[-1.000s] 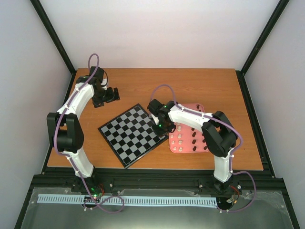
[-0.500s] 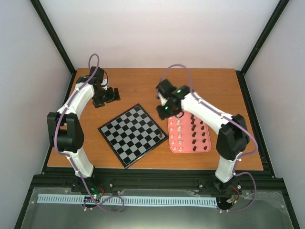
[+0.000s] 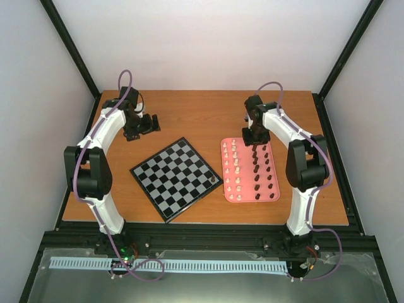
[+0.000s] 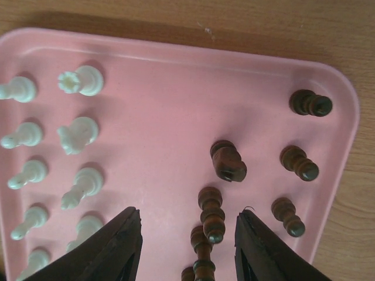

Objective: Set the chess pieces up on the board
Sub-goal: Pick up the chess piece from the storage box.

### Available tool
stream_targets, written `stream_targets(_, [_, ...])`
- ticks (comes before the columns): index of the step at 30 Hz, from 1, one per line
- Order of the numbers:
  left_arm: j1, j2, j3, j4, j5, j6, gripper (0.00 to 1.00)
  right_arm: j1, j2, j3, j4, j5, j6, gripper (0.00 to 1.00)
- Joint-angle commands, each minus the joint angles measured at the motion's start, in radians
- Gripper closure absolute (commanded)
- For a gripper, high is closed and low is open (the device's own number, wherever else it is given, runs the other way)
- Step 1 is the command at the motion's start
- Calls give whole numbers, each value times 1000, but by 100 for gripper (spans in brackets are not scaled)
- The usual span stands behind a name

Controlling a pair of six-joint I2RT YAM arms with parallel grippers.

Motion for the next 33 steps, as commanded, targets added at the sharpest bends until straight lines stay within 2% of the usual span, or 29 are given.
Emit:
stream_targets(1, [-1,21,38,-6,7,-4,0,-14,37,-3,4,7,-43,55])
stream_targets(20, [-1,67,70,-19,4,-4,0,-44,138,13,34,33,-53,56])
stream_targets(24, [0,72,79,-22,0,-3,0,-46,161,31,34,31,-58,63])
stream_targets(33, [-1,83,87,-26,0,-3,0,-46,177,60,38,15,-64,66])
